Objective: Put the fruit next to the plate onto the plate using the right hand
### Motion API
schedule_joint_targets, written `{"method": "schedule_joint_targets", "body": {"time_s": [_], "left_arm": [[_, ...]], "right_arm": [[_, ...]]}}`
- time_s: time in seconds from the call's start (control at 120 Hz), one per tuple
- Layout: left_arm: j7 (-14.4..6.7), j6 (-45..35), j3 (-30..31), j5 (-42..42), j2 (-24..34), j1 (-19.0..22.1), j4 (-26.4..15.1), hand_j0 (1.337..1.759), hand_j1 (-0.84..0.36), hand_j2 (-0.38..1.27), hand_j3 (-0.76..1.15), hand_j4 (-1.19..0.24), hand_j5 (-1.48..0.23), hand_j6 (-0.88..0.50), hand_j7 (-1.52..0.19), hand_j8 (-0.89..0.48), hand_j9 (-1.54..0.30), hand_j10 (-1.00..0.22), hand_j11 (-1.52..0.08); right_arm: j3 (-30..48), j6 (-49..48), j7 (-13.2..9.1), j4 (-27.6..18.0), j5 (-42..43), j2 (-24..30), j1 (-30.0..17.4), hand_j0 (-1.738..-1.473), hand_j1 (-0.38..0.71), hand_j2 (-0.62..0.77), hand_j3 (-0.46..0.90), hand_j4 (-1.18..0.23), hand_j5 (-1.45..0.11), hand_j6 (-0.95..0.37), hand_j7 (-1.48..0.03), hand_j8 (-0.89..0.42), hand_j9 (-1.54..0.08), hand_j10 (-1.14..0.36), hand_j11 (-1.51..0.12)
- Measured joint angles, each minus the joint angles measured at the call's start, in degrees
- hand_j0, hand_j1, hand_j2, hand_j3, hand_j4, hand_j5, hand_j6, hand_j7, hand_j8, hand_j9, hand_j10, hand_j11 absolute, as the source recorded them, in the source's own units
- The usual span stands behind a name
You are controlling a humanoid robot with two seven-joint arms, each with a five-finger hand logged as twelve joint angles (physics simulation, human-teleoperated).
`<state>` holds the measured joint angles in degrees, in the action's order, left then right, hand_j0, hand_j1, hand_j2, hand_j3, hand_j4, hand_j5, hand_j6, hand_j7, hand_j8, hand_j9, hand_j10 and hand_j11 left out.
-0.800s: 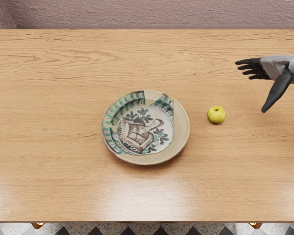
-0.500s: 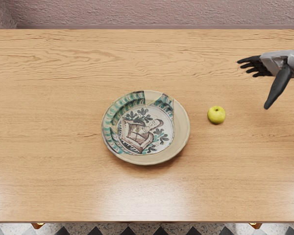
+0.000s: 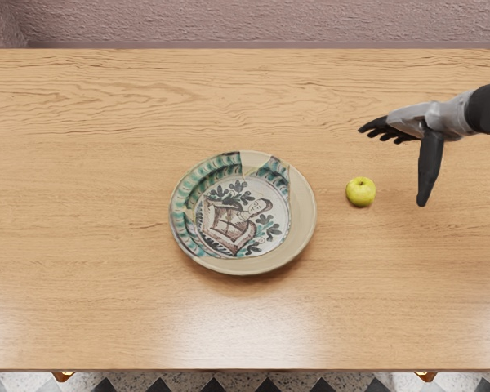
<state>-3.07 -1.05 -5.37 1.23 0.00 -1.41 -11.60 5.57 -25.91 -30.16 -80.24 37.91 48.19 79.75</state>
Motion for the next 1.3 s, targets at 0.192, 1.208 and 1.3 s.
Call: {"method": "schedule_joint_targets", "body": {"time_s": [0.192, 1.208, 1.3], "left_arm": [[0.0, 0.0, 0.0, 0.0, 0.0, 0.0, 0.0, 1.658, 0.35, 0.00, 0.00, 0.00, 0.00, 0.00, 0.00, 0.00, 0.00, 0.00, 0.00], [0.0, 0.0, 0.0, 0.0, 0.0, 0.0, 0.0, 1.658, 0.35, 0.00, 0.00, 0.00, 0.00, 0.00, 0.00, 0.00, 0.00, 0.00, 0.00], [0.0, 0.0, 0.0, 0.0, 0.0, 0.0, 0.0, 1.658, 0.35, 0.00, 0.00, 0.00, 0.00, 0.00, 0.00, 0.00, 0.00, 0.00, 0.00]], "right_arm": [[-1.5, 7.8, -4.0, -1.7, 5.4, -5.4, 0.1, -1.658, -0.32, 0.00, 0.00, -0.03, -0.03, -0.03, -0.03, -0.03, -0.03, -0.03, -0.03], [-4.9, 22.7, -4.8, -9.4, 17.1, -6.6, -7.3, -1.658, -0.07, -0.04, 0.00, -0.24, -0.30, -0.24, -0.30, -0.24, -0.30, -0.24, -0.30], [-5.1, 23.3, -4.8, -8.4, 18.4, -8.9, -7.5, -1.658, -0.07, -0.04, 0.00, -0.24, -0.30, -0.24, -0.30, -0.24, -0.30, -0.24, -0.30]]}}
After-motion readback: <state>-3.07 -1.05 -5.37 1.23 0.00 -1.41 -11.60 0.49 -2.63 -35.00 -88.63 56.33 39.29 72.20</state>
